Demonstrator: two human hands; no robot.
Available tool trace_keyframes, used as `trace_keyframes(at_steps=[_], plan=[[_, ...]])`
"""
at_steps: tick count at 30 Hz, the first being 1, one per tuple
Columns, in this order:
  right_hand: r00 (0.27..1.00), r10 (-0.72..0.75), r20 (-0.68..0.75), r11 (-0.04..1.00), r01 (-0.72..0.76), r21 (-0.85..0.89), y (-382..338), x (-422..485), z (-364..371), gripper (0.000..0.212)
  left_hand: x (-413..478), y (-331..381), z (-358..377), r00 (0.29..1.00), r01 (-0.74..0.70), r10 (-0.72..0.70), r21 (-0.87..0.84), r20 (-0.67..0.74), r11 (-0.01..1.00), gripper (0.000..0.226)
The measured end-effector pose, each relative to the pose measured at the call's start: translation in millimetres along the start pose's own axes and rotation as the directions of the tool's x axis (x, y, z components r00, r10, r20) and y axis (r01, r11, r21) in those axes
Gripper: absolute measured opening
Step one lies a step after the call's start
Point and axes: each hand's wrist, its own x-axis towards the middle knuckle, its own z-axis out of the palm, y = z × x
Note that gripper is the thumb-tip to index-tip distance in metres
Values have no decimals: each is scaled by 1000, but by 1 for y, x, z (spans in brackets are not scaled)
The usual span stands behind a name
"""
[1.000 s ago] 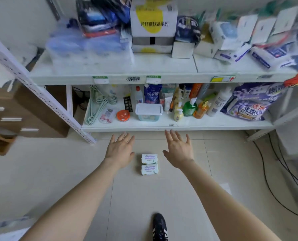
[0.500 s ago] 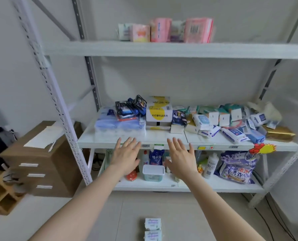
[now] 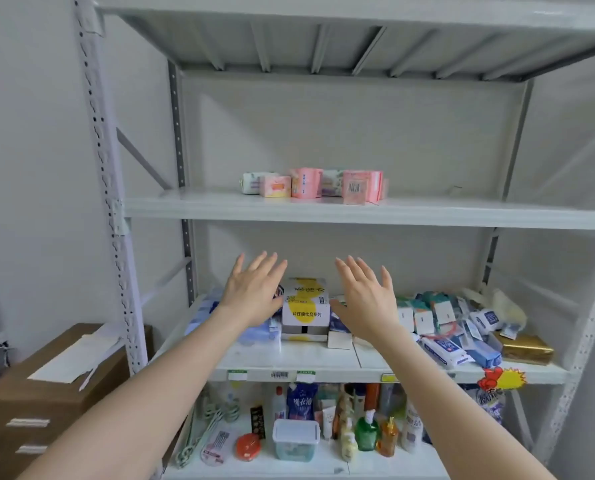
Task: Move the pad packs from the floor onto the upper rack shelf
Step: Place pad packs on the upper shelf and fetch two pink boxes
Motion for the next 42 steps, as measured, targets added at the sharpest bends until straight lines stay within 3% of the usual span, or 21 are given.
trace_keyframes(at_steps=[13, 28, 36, 42], plan=[[991, 51, -122, 998, -48, 26, 92, 53, -40, 74, 100, 40, -42, 987, 27, -48, -138, -154, 990, 76], [985, 52, -167, 990, -29, 139, 198, 136, -12, 71, 231, 88, -13, 975, 111, -174, -367, -141, 923, 84], [978, 130, -163, 925, -61, 375, 242, 202, 12, 69, 311, 94, 1, 943, 165, -300, -581, -143, 797, 85], [977, 187, -101, 840, -106, 532, 284, 269, 22, 72, 361, 90, 8, 922, 225, -370, -617, -116, 754, 92]])
